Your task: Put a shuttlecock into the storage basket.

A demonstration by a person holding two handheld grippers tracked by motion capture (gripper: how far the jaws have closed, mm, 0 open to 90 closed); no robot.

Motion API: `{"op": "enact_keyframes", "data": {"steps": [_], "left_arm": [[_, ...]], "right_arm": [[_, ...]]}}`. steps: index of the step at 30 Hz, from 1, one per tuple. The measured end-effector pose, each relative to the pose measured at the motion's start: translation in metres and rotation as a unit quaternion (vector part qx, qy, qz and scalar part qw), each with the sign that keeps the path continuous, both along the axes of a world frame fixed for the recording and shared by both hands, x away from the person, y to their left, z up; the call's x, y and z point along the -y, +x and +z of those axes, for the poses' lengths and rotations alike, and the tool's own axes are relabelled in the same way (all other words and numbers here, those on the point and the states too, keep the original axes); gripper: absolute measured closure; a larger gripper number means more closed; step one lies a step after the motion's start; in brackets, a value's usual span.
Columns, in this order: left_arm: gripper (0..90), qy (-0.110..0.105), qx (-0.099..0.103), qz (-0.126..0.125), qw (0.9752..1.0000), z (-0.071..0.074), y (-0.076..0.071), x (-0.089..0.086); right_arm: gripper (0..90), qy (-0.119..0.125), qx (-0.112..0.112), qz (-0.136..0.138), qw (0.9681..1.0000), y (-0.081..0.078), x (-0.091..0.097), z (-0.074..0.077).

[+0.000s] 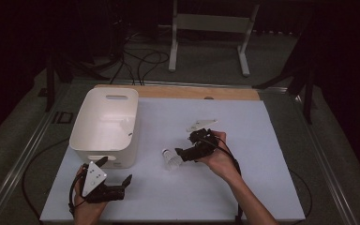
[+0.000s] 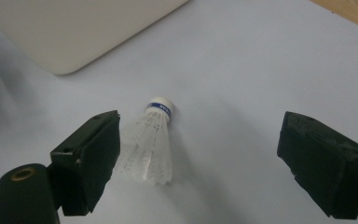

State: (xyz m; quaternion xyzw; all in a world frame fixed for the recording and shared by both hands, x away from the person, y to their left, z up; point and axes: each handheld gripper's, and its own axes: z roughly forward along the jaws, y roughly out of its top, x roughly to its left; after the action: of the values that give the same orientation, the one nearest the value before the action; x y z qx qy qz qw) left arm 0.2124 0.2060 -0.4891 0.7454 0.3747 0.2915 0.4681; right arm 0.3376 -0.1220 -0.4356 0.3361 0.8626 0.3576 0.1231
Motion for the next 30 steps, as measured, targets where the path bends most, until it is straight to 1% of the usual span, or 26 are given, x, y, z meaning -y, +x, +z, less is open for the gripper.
{"op": "enact_keyframes", "data": {"steps": [2,6,14,16,18,22,23,28,29,30], "left_arm": [[0.5,-0.001,0.000,0.000,1.0000,0.000,0.000,0.000],[0.5,0.000,0.000,0.000,1.0000,0.000,0.000,0.000],[0.5,0.000,-0.001,0.000,1.0000,0.000,0.001,0.000],[0.5,-0.001,-0.001,0.001,1.0000,0.000,0.001,0.000],[0.5,0.000,-0.001,0.001,1.0000,0.000,0.000,0.000],[0.5,0.000,0.000,0.001,1.0000,0.000,0.001,0.000],[0.5,0.000,-0.001,0.000,1.0000,0.000,0.001,0.000],[0.5,0.000,-0.001,0.001,1.0000,-0.001,0.001,0.001],[0.5,0.000,-0.001,0.000,1.0000,-0.001,0.001,0.001],[0.5,0.000,-0.001,0.000,1.0000,-0.001,0.001,0.001]], "right_arm": [[13.2,-0.001,0.002,0.001,1.0000,-0.002,0.002,-0.002],[13.2,-0.002,0.000,-0.001,1.0000,-0.004,0.006,-0.004],[13.4,-0.006,-0.010,-0.001,0.9999,-0.006,0.011,-0.012],[13.6,-0.011,-0.014,0.002,0.9998,-0.007,0.011,-0.014],[13.9,-0.015,-0.012,0.007,0.9998,-0.009,0.010,-0.015],[14.3,-0.017,-0.012,0.008,0.9997,-0.010,0.009,-0.018],[14.4,-0.019,-0.015,0.010,0.9997,-0.010,0.009,-0.021],[14.5,-0.019,-0.015,0.009,0.9997,-0.010,0.009,-0.022],[15.7,-0.029,-0.021,0.014,0.9993,-0.011,0.006,-0.029],[16.2,-0.031,-0.020,0.015,0.9992,-0.012,0.005,-0.030]]}}
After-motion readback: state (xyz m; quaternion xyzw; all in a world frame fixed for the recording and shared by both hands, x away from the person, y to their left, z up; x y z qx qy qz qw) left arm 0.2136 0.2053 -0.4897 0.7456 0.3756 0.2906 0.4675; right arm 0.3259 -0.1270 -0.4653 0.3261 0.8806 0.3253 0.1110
